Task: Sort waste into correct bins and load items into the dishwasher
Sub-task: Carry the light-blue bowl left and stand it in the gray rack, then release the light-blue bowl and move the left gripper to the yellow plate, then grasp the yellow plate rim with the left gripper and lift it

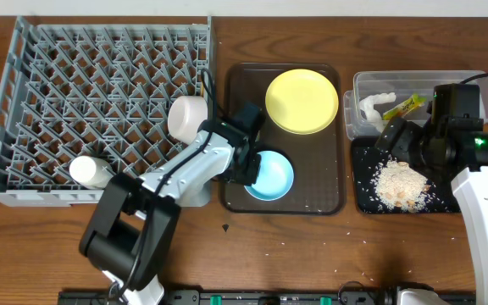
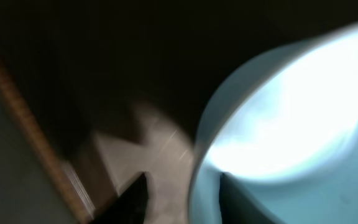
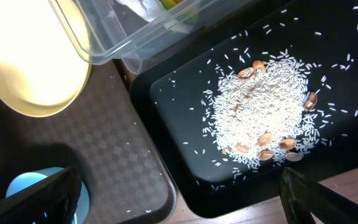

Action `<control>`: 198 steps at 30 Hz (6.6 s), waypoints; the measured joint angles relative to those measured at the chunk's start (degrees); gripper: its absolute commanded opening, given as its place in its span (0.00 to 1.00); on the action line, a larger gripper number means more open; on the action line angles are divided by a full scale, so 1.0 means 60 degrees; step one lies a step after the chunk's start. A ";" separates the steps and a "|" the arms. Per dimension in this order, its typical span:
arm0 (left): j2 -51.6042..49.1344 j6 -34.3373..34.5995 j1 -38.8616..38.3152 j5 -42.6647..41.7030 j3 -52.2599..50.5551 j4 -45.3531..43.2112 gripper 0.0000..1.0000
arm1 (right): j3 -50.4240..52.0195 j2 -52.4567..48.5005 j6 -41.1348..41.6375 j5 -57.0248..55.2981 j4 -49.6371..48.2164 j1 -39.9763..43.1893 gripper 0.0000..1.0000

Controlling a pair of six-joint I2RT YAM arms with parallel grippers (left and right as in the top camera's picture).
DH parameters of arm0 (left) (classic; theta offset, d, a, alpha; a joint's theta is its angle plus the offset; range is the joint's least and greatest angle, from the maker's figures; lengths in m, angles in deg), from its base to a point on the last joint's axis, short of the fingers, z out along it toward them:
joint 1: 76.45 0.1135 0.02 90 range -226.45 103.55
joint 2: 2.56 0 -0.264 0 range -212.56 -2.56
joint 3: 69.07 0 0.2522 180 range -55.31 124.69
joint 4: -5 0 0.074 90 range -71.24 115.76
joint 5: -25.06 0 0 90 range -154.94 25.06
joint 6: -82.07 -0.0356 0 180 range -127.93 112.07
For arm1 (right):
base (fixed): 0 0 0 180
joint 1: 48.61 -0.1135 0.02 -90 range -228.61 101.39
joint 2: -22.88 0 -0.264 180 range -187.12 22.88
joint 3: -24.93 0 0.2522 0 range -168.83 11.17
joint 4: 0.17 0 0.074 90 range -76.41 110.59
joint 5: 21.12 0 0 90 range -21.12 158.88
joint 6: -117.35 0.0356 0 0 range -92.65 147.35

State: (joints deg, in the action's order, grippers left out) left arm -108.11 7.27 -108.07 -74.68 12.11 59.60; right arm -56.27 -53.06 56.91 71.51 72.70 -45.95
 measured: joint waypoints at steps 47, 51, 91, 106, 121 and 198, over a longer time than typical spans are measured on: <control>0.0841 -0.1020 0.2881 1.4258 0.1162 -0.0845 0.08 | 0.0000 0.0007 0.0000 0.0000 0.0000 0.0000 0.99; 0.0120 -0.1239 0.2878 1.4360 0.1162 -0.1246 0.07 | 0.0000 0.0007 0.0000 0.0000 0.0000 0.0004 0.99; -0.0113 -0.1370 0.2127 1.3293 0.1162 -0.1348 0.08 | 0.0000 0.0007 0.0000 0.0000 0.0000 0.0004 0.99; -0.0124 -0.1351 0.1596 1.2029 0.1089 -0.0514 0.64 | 0.0000 0.0007 0.0000 0.0000 0.0000 0.0000 0.99; 0.2339 -0.1290 -0.0277 0.7563 0.1078 -0.1239 0.65 | 0.0000 0.0007 0.0000 0.0000 0.0000 0.0004 0.99; -0.1759 0.0259 0.0852 -0.2630 0.0943 -0.3410 0.38 | 0.0000 0.0007 0.0000 0.0000 0.0000 0.0004 0.99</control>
State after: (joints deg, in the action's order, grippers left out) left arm -118.67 8.82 -102.95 -90.46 17.77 39.14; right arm -56.27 -53.01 56.91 71.51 72.70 -45.93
